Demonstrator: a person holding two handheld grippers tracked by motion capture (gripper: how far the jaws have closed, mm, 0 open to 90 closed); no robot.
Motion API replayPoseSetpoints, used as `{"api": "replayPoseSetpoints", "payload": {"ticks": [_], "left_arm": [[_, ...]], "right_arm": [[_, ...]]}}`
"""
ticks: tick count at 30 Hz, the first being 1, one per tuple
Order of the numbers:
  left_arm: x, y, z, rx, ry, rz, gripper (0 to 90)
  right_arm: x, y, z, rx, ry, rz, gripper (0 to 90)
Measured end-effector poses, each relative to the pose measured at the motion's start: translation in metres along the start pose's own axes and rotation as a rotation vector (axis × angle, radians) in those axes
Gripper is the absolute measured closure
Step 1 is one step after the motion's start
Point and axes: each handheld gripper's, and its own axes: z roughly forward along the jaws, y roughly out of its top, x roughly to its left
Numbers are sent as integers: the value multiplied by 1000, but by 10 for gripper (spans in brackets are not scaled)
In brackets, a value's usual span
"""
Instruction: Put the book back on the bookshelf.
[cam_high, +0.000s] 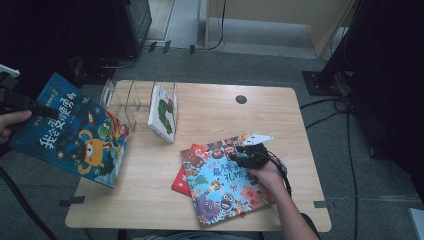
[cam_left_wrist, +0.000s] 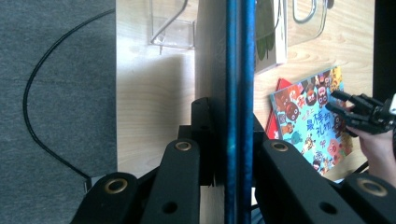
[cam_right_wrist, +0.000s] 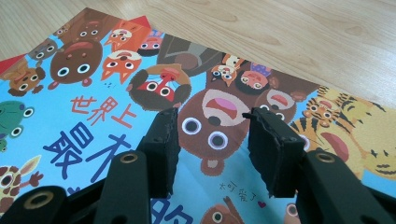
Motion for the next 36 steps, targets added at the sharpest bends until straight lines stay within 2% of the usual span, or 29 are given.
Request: {"api": "replayPoseSetpoints", "payload": {"ticks": [6, 13, 15, 16, 24, 30, 36], "left_arm": [[-5, 13, -2, -14, 13, 1, 826], [-12, 32, 7, -16, 15, 1, 830], [-16, 40, 9, -10, 28, 29, 829], [-17, 43, 10, -13, 32, 26, 829], [-15, 66, 22, -11, 59, 15, 829], [-9, 81, 28, -17, 50, 9, 830], [-11, 95, 35, -27, 43, 12, 829]], "right_arm": [[0, -1, -1, -3, 0, -2, 535], [4, -2, -5, 2, 9, 4, 537], [6, -2, -7, -5, 12, -7, 535], [8, -3, -7, -17, 9, -9, 535], [12, -7, -10, -26, 2, -26, 531], [14, -12, -12, -15, -1, -33, 533], [15, -18, -16, -10, -14, -36, 532]]}}
